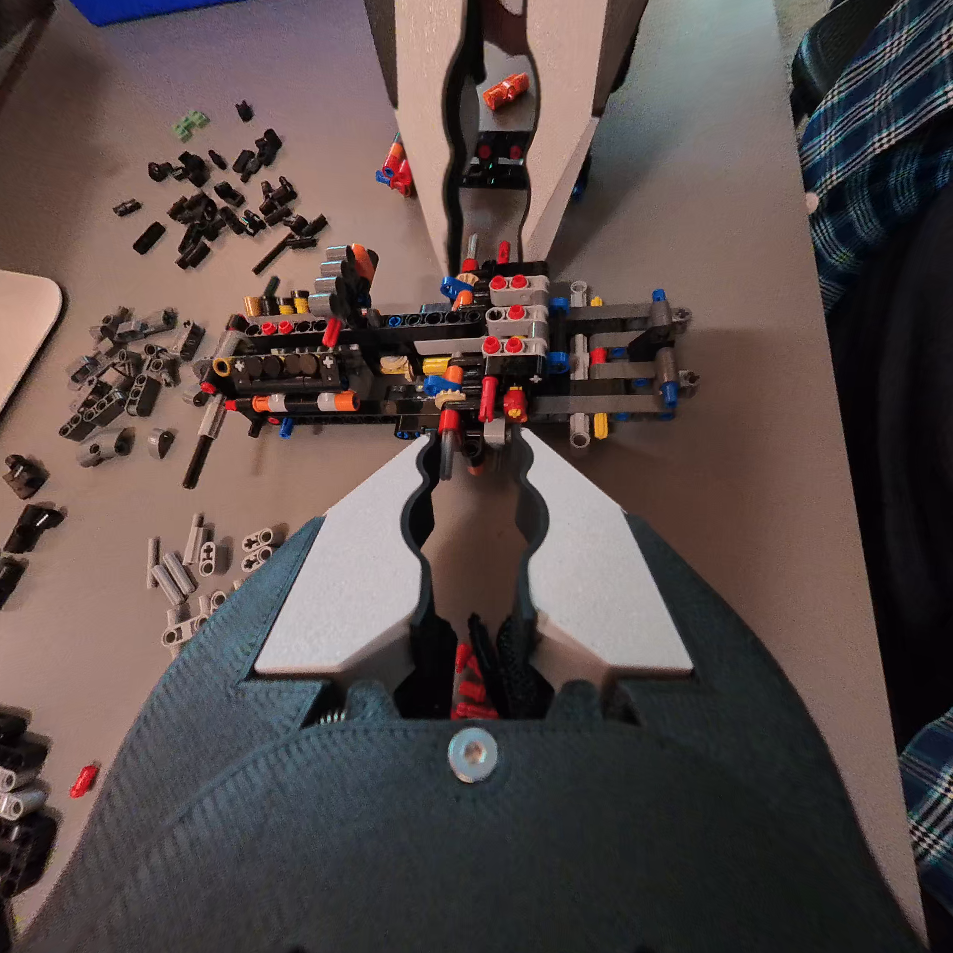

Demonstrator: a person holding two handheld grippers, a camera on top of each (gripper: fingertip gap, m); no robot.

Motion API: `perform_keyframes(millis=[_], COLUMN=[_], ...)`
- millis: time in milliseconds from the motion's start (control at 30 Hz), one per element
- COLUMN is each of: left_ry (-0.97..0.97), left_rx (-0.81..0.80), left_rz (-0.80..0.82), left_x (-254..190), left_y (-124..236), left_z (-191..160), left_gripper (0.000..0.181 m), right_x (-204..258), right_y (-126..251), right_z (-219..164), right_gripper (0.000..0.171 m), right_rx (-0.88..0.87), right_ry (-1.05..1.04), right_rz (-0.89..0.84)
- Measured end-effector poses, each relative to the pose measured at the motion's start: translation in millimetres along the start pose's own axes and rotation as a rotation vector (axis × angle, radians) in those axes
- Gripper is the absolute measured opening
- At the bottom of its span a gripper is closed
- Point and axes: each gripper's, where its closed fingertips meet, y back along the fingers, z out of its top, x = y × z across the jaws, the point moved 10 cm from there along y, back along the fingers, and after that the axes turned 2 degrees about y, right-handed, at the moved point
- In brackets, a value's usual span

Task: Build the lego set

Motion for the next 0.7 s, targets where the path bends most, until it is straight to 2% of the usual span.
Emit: perform_keyframes(millis=[367,567,700], left_ry=[0.046,0.319,0.538], left_rx=[0.004,-0.072,-0.075], left_rz=[-0.045,-0.120,-0.189], left_x=[8.3,38.7,57.8], left_y=[2.2,25.7,18.0], left_z=[-5.2,-12.5,-19.1], left_gripper=[0.025,0.036,0.033], right_x=[6.7,14.5,21.1], right_y=[-3.5,-2.7,-0.8], right_z=[1.7,1.2,1.2], right_gripper=[0.023,0.023,0.023], right_rx=[-0.010,-0.039,-0.069], right_ry=[0.112,0.171,0.235], right_rz=[-0.086,-0.166,-0.240])
